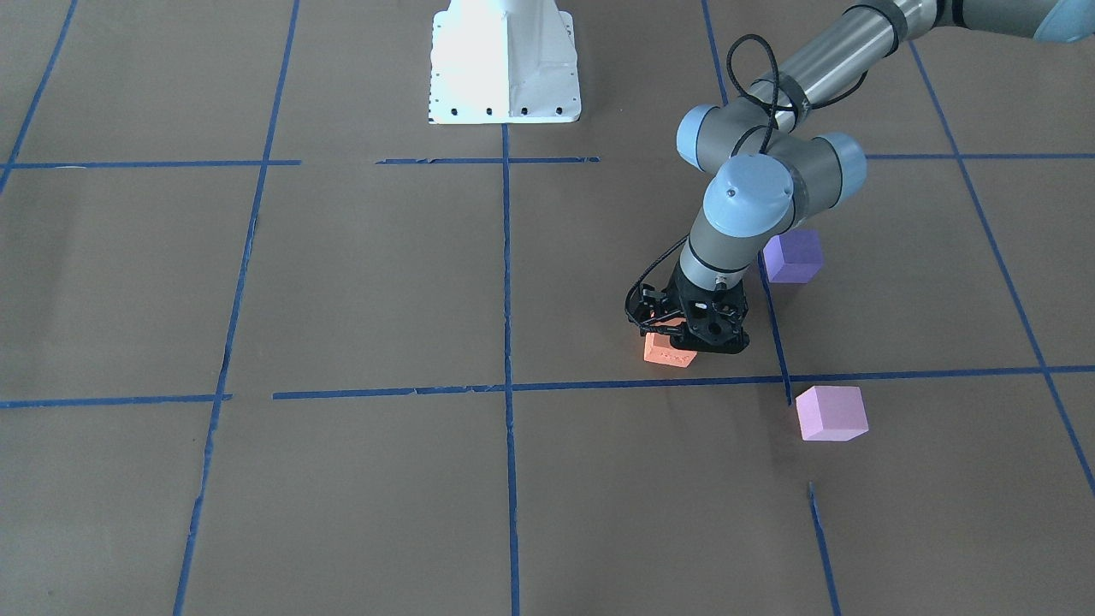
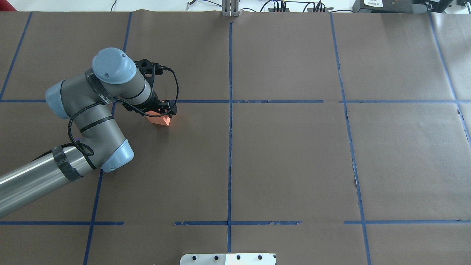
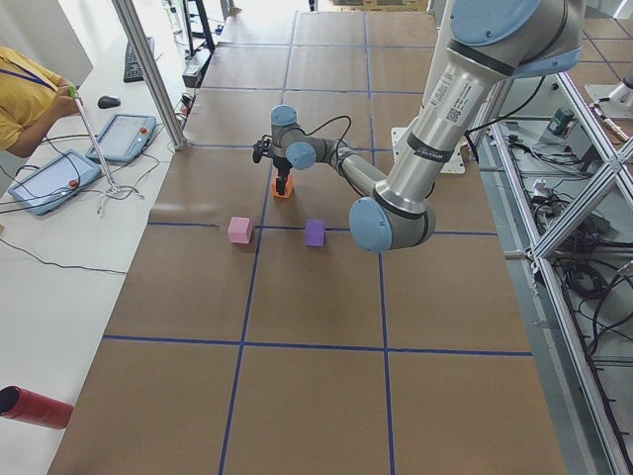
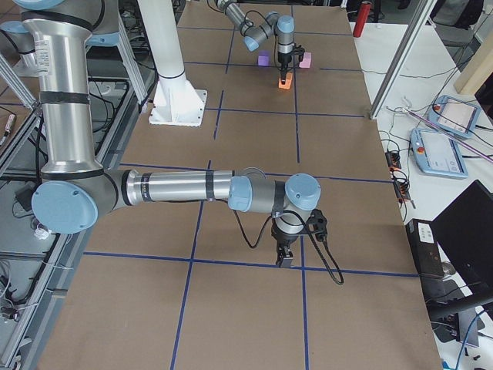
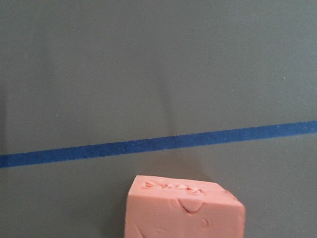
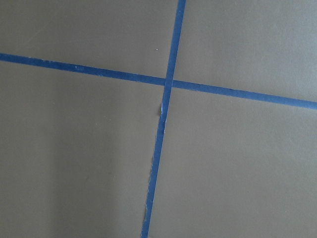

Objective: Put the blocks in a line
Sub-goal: 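Close the left gripper on the orange cube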

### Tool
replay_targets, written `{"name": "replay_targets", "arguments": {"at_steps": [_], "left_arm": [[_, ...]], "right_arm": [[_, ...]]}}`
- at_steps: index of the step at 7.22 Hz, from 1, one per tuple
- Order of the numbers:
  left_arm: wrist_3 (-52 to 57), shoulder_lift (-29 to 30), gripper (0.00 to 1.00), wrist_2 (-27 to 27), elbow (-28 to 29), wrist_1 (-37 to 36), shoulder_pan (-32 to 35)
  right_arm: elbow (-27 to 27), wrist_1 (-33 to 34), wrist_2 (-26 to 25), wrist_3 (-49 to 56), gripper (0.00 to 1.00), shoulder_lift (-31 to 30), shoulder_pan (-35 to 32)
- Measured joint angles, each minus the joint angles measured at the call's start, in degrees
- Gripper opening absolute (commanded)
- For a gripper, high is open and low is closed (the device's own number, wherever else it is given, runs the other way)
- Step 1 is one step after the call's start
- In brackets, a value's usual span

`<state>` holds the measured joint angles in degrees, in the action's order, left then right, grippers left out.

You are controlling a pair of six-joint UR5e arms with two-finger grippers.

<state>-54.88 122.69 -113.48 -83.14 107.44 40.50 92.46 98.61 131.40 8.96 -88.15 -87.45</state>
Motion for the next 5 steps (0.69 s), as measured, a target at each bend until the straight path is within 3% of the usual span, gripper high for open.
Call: {"name": "replay_targets", "arguments": {"at_steps": [1, 2, 3, 4, 5], "left_arm": [[0.07, -0.13, 0.87, 0.04, 0.81, 1.47, -0.09], [0.27, -0.15, 0.49, 0.03, 1.07, 2.17, -0.12], [0.48, -0.2, 0.33, -0.15, 1.08, 2.29, -0.13], [0.64, -0.23, 0.22, -0.47, 0.98, 2.18, -0.11], [0.73, -0.3, 0.21, -1.0, 0.82, 2.03, 0.04]], "right_arm": [[0.0, 0.0, 0.0, 0.0, 1.0, -0.02, -0.02], [0.0, 0.0, 0.0, 0.0, 1.0, -0.03, -0.03], [0.0, 0.0, 0.0, 0.0, 1.0, -0.02, -0.02], [0.0, 0.0, 0.0, 0.0, 1.0, -0.01, -0.03], [0.0, 0.0, 0.0, 0.0, 1.0, 0.0, -0.03]]}}
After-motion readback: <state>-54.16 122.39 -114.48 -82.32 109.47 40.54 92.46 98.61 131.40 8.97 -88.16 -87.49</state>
